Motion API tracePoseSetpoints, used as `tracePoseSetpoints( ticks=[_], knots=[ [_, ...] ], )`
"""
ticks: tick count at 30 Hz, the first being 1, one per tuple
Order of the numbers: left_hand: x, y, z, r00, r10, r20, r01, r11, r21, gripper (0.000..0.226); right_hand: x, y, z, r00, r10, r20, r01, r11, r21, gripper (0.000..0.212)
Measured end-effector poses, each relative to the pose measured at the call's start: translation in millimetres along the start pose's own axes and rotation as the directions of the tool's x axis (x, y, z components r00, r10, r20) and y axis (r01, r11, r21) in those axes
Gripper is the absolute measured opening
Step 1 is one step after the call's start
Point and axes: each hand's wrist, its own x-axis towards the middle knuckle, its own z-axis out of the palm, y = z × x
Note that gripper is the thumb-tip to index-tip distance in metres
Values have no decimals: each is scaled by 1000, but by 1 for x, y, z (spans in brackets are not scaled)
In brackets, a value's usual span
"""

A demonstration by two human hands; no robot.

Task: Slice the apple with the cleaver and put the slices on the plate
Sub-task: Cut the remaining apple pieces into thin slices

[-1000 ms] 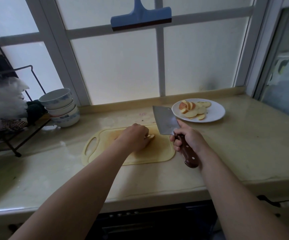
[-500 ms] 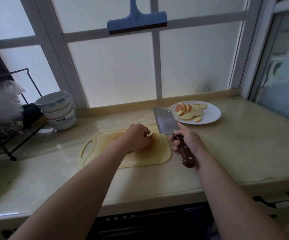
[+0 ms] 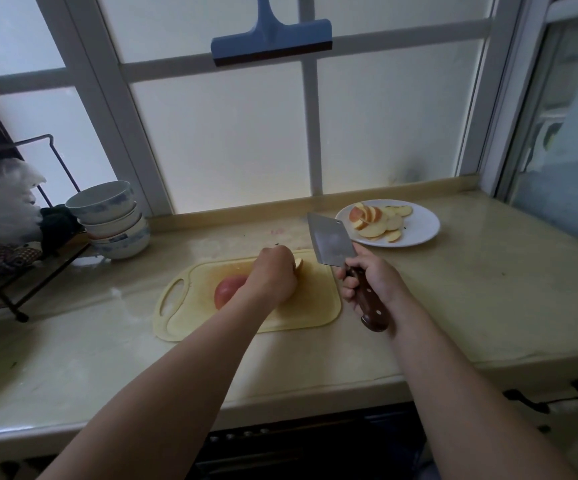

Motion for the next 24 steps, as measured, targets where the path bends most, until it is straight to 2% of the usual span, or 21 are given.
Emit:
tracePoseSetpoints(
  ticks=[10,18,24],
  knots=[
    [-4,-5,-10,995,62,82,-71,992,108,18,-1,-1,1,1000,-1,-9,1,1000,-12,38],
    [-8,-4,-8,992,117,46,-123,976,179,21,0,1,0,1000,-15,-14,14,1000,-22,39],
    [-8,13,-3,990,142,-6,-140,982,129,15,-3,-1,1,1000,-21,-3,21,999,28,38]
  ],
)
